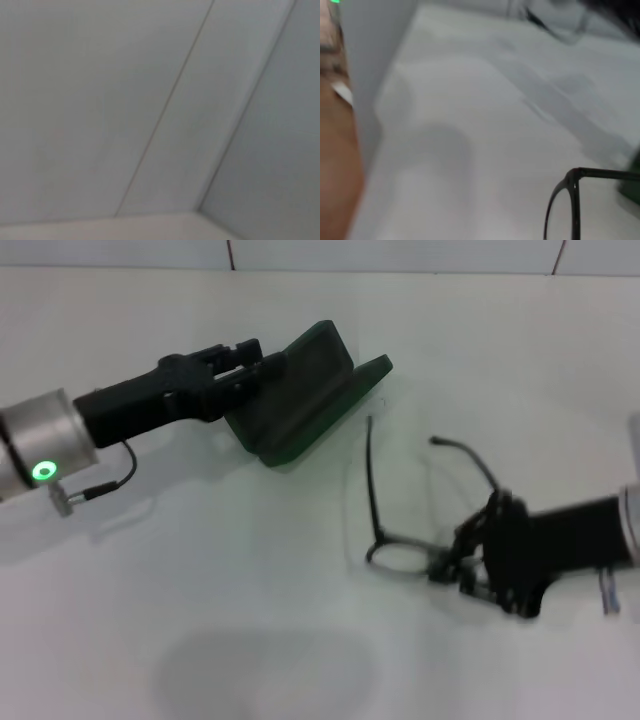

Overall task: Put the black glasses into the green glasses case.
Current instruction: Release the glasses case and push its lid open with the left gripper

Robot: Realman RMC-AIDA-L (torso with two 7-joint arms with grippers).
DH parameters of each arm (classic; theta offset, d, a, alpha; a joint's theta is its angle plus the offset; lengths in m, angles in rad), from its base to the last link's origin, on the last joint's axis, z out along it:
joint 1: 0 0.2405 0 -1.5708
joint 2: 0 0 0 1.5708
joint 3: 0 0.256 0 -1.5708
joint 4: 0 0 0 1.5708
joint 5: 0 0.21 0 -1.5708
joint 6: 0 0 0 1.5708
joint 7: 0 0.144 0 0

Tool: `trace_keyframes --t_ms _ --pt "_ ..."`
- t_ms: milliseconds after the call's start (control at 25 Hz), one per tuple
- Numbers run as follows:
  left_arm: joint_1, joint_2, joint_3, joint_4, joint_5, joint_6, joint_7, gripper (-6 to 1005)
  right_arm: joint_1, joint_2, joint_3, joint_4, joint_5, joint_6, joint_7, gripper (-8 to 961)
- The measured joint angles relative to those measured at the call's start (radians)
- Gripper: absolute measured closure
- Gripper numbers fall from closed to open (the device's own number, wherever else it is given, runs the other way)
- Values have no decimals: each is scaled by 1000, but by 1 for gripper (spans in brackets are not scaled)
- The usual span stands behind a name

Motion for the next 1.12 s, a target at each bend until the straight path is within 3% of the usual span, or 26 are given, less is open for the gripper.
trace_keyframes --t_ms 160,480,720,920,1120 --pt "-46 8 0 15 80 -96 -53 462 -19 -1 -58 63 69 -35 -99 837" --pt "-241 24 2 84 465 -303 -340 444 -31 -1 -176 104 86 -35 -172 837" --pt "-352 -12 6 88 746 -414 -534 401 -31 0 -206 123 115 -30 -208 837" --pt "-358 -51 3 141 855 -457 -583 249 -32 0 -212 127 118 -33 -212 838" --pt "-352 -60 1 173 867 -461 -594 260 -33 -2 -212 131 119 -36 -212 838"
